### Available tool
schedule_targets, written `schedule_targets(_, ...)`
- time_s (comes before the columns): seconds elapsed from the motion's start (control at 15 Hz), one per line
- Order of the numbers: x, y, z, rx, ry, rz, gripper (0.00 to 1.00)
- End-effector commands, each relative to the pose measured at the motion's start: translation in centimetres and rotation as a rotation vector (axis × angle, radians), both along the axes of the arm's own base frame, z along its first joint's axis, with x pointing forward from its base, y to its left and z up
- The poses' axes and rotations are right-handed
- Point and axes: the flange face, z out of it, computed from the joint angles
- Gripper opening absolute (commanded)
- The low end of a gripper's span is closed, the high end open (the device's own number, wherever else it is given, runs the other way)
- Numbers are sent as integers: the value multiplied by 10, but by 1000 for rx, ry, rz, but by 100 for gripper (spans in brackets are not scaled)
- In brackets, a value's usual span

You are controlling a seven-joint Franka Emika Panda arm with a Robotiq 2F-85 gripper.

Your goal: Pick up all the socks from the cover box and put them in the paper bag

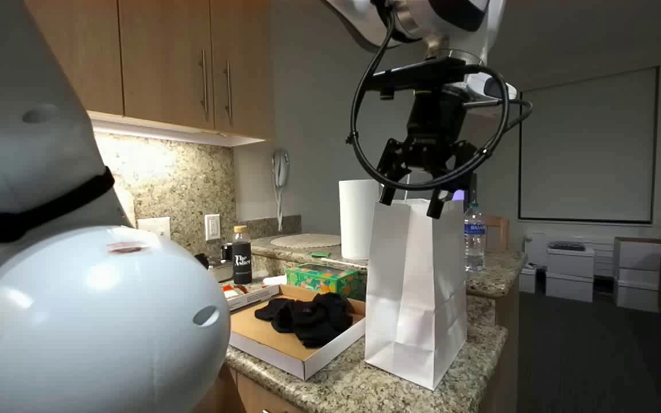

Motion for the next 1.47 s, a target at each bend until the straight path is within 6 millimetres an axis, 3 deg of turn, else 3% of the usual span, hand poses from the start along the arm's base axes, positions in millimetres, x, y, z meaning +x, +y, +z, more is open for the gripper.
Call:
schedule_targets(0.0,0,0,1,0,1,0,100)
schedule_targets(1.0,0,0,1,0,1,0,100)
schedule_targets(1.2,-5,21,10,-4,-38,-3,100)
schedule_targets(1.4,-21,57,22,0,-77,27,100)
